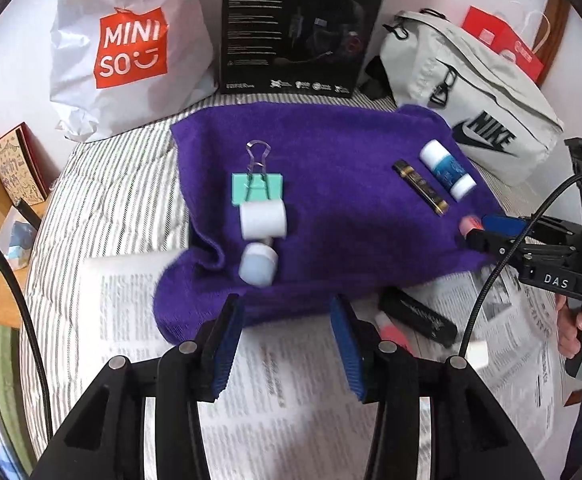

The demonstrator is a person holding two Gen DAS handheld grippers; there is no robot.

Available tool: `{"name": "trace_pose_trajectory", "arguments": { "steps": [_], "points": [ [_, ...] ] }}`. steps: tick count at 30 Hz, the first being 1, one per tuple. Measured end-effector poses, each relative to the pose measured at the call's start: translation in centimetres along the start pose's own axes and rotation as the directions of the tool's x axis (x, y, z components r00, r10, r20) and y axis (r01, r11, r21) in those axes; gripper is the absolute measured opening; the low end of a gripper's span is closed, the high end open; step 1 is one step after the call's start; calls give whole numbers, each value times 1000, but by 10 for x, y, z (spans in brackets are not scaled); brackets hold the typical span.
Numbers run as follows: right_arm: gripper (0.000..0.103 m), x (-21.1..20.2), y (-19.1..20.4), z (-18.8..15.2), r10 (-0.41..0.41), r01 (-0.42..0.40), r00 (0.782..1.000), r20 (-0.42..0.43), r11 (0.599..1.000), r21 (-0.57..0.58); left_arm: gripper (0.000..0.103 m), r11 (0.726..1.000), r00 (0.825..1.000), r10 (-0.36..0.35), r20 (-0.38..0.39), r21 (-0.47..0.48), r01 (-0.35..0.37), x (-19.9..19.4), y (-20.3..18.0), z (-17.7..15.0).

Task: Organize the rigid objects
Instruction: 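Set the USB light beside the tape roll with the left gripper while the right sets the bottle down, then grasp the pink highlighter with the left gripper while the right grasps the white charger plug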

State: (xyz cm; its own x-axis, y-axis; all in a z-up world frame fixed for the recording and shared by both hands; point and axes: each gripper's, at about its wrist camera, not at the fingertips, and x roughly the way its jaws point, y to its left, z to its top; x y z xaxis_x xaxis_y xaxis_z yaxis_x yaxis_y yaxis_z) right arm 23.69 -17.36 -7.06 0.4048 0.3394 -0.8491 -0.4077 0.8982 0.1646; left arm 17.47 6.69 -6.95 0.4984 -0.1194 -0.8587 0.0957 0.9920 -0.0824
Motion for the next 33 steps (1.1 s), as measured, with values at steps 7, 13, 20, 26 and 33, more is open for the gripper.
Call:
{"name": "trace_pose_trajectory", "arguments": {
  "steps": [7, 13, 20, 26, 33],
  "points": [
    [51, -26, -2, -29, -14, 14, 999, 30, 1000, 7, 43, 1000, 999, -10, -39, 10, 11, 6, -24, -20],
    [51, -42, -8, -54, -20, 19, 1000, 23, 999, 51, 43, 998, 997, -31, -73, 60, 36, 16, -53, -31],
    [51, -50, -11, -81, -17, 15, 1000, 14, 996, 90, 43, 995, 994, -51, -100, 79, 59, 27, -75, -32],
    [51, -48, -17, -98, -11, 12, 1000, -3, 992, 125, 43, 993, 993, -13, -118, 115, 26, 40, -84, -34],
    [51, -46, -16, -111, -4, 6, 1000, -15, 991, 134, 43, 987, 991, 40, -127, 163, -19, 33, -78, -44]
  ]
}}
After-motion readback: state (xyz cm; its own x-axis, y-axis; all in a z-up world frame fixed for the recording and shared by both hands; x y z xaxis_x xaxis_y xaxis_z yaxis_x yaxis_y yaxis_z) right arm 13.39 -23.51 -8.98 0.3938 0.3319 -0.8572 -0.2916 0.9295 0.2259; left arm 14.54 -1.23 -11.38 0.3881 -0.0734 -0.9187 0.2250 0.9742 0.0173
